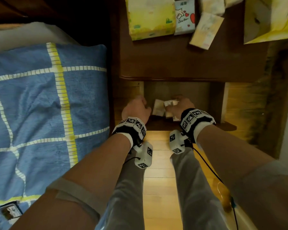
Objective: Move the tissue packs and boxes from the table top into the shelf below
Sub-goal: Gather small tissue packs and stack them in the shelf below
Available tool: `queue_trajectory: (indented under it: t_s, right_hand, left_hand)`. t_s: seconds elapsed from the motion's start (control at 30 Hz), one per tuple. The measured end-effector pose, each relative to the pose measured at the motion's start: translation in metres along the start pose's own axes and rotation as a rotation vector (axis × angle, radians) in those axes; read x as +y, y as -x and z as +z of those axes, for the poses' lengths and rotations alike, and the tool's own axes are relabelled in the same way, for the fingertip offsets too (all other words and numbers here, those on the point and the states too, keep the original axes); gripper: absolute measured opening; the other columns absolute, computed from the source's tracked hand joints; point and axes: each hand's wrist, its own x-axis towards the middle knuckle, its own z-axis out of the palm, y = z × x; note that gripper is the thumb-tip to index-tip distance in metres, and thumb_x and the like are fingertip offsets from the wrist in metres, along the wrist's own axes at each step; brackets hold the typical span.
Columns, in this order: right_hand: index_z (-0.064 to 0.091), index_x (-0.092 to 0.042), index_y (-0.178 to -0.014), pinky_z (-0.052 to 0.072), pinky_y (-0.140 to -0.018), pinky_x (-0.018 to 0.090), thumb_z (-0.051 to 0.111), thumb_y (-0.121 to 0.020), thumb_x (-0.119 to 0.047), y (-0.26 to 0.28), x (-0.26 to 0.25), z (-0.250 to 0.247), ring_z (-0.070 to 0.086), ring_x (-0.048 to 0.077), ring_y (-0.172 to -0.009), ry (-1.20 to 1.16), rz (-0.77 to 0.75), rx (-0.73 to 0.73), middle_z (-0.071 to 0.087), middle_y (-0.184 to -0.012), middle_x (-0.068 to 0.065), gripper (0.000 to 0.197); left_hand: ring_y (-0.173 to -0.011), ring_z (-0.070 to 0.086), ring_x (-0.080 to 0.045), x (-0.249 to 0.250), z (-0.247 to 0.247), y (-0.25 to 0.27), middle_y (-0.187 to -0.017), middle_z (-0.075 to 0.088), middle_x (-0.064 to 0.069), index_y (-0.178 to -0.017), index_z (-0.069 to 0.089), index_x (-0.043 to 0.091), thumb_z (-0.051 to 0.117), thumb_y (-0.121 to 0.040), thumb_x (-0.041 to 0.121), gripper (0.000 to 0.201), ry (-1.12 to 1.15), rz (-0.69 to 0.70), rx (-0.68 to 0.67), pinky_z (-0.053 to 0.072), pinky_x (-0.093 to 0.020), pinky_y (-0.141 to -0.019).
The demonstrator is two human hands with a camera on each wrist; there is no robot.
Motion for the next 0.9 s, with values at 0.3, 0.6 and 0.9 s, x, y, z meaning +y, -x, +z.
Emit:
queue_trajectory:
  t_s: [0.3,0.6,0.9]
  right_hand:
    - [0.046,-0.024,-0.140,0.050,-0.091,0.033,0.073,-0.079,-0.031,-0.019,-0.005,0.013,0.059,0.030,-0.116,0.081,0.037,0.023,0.060,-0.131,0.007,0.067]
    - [0.041,-0.027,-0.148,0.045,-0.089,0.028,0.075,-0.078,-0.030,-0.037,-0.031,0.036,0.050,0.025,-0.129,0.184,-0.014,-0.330,0.046,-0.148,0.002,0.077]
    - [0.038,-0.018,-0.146,0.049,-0.086,0.033,0.073,-0.080,-0.030,-0.033,-0.005,-0.001,0.057,0.033,-0.118,0.199,0.043,-0.036,0.054,-0.138,0.010,0.076]
  left_hand:
    - [-0.097,0.062,-0.019,-0.037,-0.001,-0.012,-0.106,0.065,0.001,-0.115,0.054,0.020,0.064,-0.087,0.027,0.030,0.286,-0.102,-0.139,0.047,-0.029,-0.080]
    - [-0.094,0.058,-0.016,-0.040,0.002,-0.022,-0.098,0.060,0.006,-0.118,0.053,0.021,0.066,-0.086,0.028,0.035,0.373,-0.095,-0.191,0.046,-0.028,-0.083]
    - [-0.095,0.059,-0.018,-0.026,0.000,-0.017,-0.095,0.058,0.006,-0.124,0.052,0.018,0.061,-0.090,0.030,0.038,0.283,-0.113,-0.148,0.045,-0.027,-0.079]
